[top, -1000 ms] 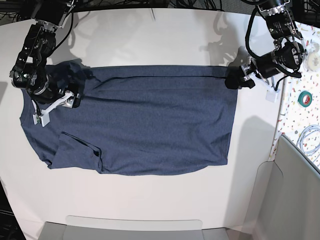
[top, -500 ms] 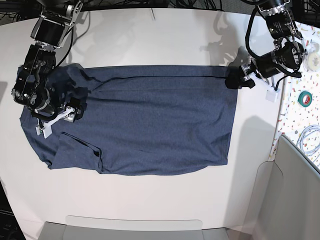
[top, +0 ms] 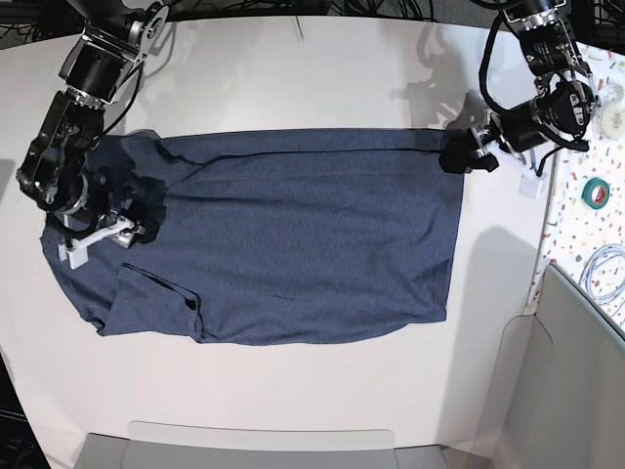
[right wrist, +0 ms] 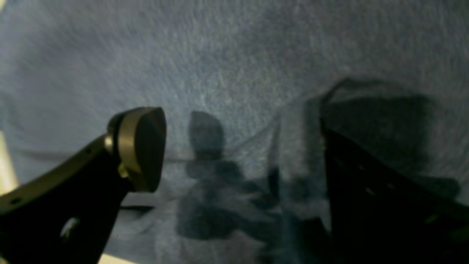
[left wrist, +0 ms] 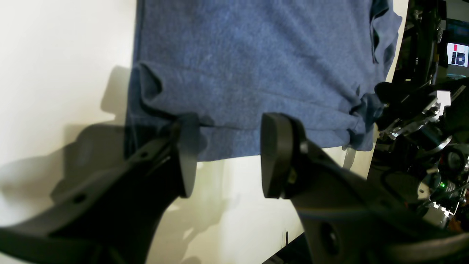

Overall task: Layout the t-shirt on the table in an organized manner, then fold the t-shirt properly
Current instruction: 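Move the right gripper to the shirt corner by the collar and regrasp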

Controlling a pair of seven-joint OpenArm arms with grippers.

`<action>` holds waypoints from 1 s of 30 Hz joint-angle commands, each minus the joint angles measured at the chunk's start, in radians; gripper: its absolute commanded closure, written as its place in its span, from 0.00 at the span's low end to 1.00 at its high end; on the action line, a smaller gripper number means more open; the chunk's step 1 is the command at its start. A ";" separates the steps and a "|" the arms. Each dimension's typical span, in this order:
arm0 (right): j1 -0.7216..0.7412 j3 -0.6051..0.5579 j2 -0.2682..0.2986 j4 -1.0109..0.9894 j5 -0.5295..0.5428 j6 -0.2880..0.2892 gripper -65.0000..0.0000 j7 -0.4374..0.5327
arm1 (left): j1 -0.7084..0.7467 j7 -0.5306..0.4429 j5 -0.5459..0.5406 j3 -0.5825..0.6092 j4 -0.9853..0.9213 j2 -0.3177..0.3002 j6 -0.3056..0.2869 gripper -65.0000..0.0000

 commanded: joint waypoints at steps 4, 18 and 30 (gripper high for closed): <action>0.004 0.093 0.016 0.010 0.108 -0.001 0.25 -0.014 | -0.007 0.005 -0.019 -0.004 0.014 -0.012 -0.002 0.59; 0.008 0.203 0.024 0.011 0.176 -0.003 0.25 -0.014 | -0.005 0.005 -0.021 -0.004 0.014 -0.008 -0.002 0.59; -0.114 0.340 0.096 0.237 0.176 -0.008 0.25 -0.012 | 0.001 0.005 -0.021 -0.004 0.014 -0.006 -0.002 0.59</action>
